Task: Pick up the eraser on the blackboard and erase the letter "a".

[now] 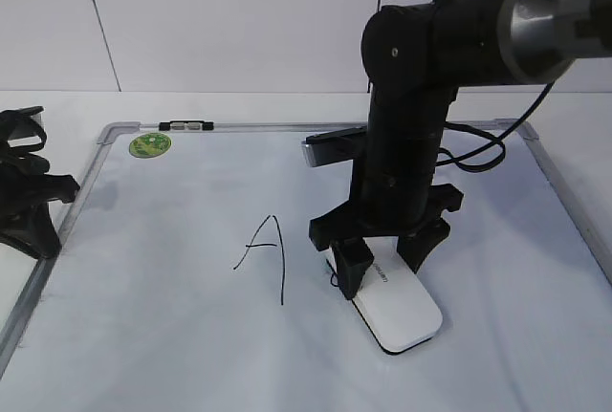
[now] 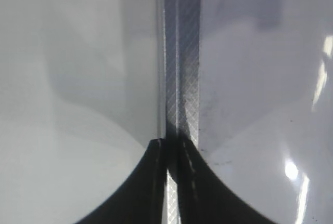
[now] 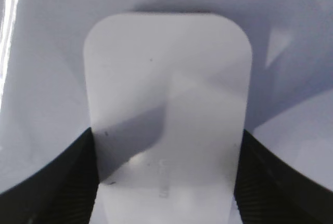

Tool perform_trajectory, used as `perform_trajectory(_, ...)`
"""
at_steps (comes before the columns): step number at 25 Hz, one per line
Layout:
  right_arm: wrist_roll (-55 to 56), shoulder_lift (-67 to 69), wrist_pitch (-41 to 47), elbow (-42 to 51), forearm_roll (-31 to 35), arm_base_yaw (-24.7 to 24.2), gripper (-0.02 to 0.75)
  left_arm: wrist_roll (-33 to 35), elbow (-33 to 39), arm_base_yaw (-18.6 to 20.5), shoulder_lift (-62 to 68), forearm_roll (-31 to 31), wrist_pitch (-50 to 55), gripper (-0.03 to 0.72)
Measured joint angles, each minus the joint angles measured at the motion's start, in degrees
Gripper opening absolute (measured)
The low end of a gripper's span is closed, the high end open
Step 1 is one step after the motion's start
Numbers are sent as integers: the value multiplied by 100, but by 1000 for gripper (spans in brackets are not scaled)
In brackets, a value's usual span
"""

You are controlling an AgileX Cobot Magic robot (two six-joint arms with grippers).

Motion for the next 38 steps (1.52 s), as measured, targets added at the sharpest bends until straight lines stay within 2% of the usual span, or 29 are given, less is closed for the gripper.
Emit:
perform_trajectory(8,268,3,0,-10,-313,12,529,0,0,0,0,-11,0,27)
perform_trajectory(15,318,3,0,-10,-313,-381,529,0,0,0,0,-21,-19,27)
perform_trajectory(19,318,3,0,-10,-248,-432,529,0,0,0,0,-21,-32,27)
perform_trajectory(25,305,3,-10,-21,-359,-233,529,0,0,0,0,-21,-32,27)
perform_trajectory(33,305,64,0,-77,-416,267,529,0,0,0,0,-21,-32,27)
perform_trajectory(38,294,66,0,-77,-302,366,529,0,0,0,0,-21,-32,27)
